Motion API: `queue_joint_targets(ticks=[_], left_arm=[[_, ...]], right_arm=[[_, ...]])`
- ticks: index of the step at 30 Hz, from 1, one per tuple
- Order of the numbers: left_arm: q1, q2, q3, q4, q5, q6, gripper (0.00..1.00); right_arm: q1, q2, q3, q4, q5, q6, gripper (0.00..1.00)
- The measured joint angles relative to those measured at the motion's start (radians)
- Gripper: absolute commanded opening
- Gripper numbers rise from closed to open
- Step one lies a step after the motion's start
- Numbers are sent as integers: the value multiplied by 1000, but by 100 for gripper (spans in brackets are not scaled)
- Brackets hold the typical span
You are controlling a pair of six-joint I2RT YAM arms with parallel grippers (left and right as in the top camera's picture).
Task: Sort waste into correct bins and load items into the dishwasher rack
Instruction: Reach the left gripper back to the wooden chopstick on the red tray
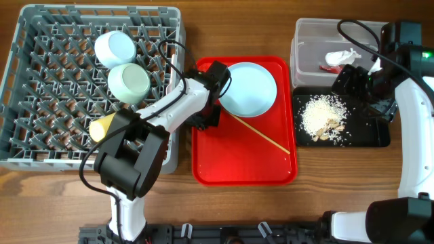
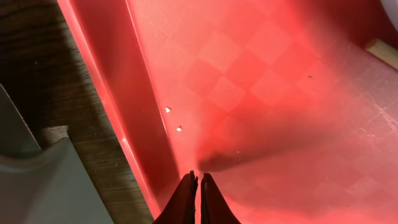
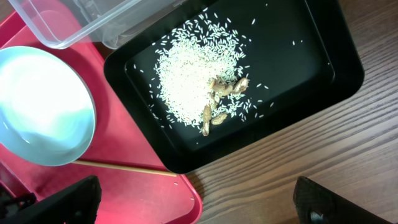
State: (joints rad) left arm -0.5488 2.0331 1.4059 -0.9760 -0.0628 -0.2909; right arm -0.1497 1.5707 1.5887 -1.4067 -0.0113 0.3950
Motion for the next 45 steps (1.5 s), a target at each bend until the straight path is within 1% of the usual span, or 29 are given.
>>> queue_joint_targets(ticks=[9,21,23,28,32,37,40,43,44,45], left_arm=[[2,0,0,0,-46,0,5],[19,3,-2,23,-45,0,6],[19,3,-14,45,-45,0,4],[20,3,-33,50,-46,0,4],[21,3,-33,63,-51,0,9],[20,3,-29,69,-52,0,11],[21,4,9,-5,-44,-8,13],[22,5,66,-46,30,-47,19],[22,5,86,-42,85,-77,20],[22,4,101,-34,135,-106,25]], right_arm=[[0,0,0,0,0,0,100],[0,0,0,0,0,0,100],[0,0,0,-1,0,0,100],[0,0,0,-1,0,0,100],[0,0,0,-2,0,0,100],[0,0,0,-3,0,0,100],[0,0,0,-3,0,0,100],[0,0,0,-3,0,0,100],[0,0,0,-3,0,0,100],[0,0,0,-3,0,0,100]])
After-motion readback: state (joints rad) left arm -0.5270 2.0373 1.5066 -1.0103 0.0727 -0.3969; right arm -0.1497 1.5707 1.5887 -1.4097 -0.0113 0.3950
